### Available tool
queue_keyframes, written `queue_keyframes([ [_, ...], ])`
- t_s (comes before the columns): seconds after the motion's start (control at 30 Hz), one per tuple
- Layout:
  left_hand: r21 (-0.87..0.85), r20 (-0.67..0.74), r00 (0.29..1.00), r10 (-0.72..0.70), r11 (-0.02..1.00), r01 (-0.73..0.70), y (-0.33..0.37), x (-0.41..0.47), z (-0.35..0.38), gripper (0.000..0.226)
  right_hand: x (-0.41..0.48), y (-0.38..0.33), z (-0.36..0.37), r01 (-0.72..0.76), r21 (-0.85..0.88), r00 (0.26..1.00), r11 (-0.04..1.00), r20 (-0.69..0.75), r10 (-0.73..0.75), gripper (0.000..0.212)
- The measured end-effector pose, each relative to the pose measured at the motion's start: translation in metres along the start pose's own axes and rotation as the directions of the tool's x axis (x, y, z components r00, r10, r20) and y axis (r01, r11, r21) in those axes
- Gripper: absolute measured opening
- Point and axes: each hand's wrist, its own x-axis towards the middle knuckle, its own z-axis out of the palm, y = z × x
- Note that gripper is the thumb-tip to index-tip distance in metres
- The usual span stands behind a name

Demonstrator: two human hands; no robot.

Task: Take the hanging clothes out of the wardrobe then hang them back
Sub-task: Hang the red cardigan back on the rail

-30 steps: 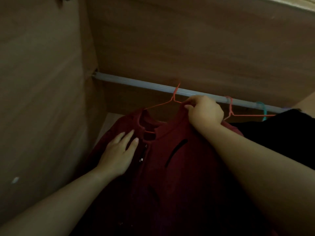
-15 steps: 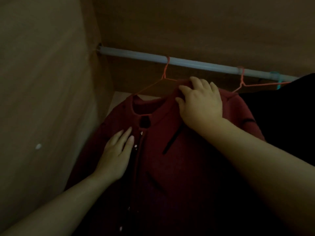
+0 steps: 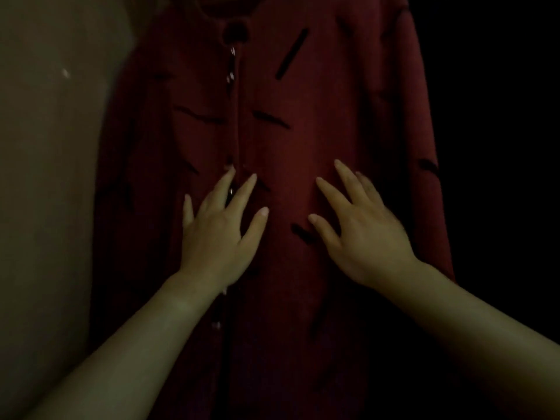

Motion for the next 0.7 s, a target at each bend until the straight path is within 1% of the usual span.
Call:
queue_keyframes([
  [0.07, -0.007, 0.07, 0.998, 0.003, 1.0, -0.002, 0.007, -0.039, 0.009, 0.068, -0.04, -0.001, 0.007, 0.011, 0.054, 0.997, 0.998, 0.07, -0.014, 0.063],
  [0.13, -0.068, 0.159, 0.987, -0.007, 0.998, 0.018, 0.015, -0.078, 0.017, 0.066, -0.079, -0.002, 0.012, 0.0, 0.113, 0.989, 0.994, 0.146, -0.017, 0.062],
  [0.23, -0.161, 0.28, 0.96, -0.025, 0.984, 0.072, 0.032, -0.136, 0.023, 0.064, -0.139, -0.002, 0.012, -0.097, 0.21, 0.959, 0.973, 0.282, 0.035, 0.061],
  [0.3, -0.209, 0.36, 0.932, -0.044, 0.97, 0.126, 0.044, -0.176, 0.025, 0.063, -0.183, -0.001, 0.009, -0.154, 0.223, 0.941, 0.962, 0.329, 0.074, 0.062],
  [0.4, -0.246, 0.483, 0.873, -0.068, 0.946, 0.21, 0.067, -0.24, 0.026, 0.064, -0.26, 0.003, 0.003, -0.258, 0.155, 0.904, 0.954, 0.387, 0.182, 0.064],
  [0.47, -0.259, 0.571, 0.818, -0.062, 0.933, 0.251, 0.088, -0.281, 0.024, 0.066, -0.315, 0.009, -0.006, -0.336, 0.074, 0.872, 0.939, 0.401, 0.28, 0.058],
  [0.5, -0.261, 0.624, 0.78, -0.042, 0.93, 0.258, 0.101, -0.301, 0.021, 0.068, -0.343, 0.011, -0.014, -0.376, 0.026, 0.849, 0.926, 0.41, 0.333, 0.056],
  [0.57, -0.285, 0.718, 0.695, 0.042, 0.928, 0.239, 0.13, -0.34, 0.016, 0.069, -0.399, 0.015, -0.035, -0.454, -0.07, 0.788, 0.888, 0.434, 0.437, 0.053],
  [0.7, -0.411, 0.772, 0.586, 0.247, 0.897, 0.163, 0.212, -0.409, 0.0, 0.063, -0.506, 0.018, -0.108, -0.605, -0.195, 0.627, 0.772, 0.48, 0.613, 0.053],
])
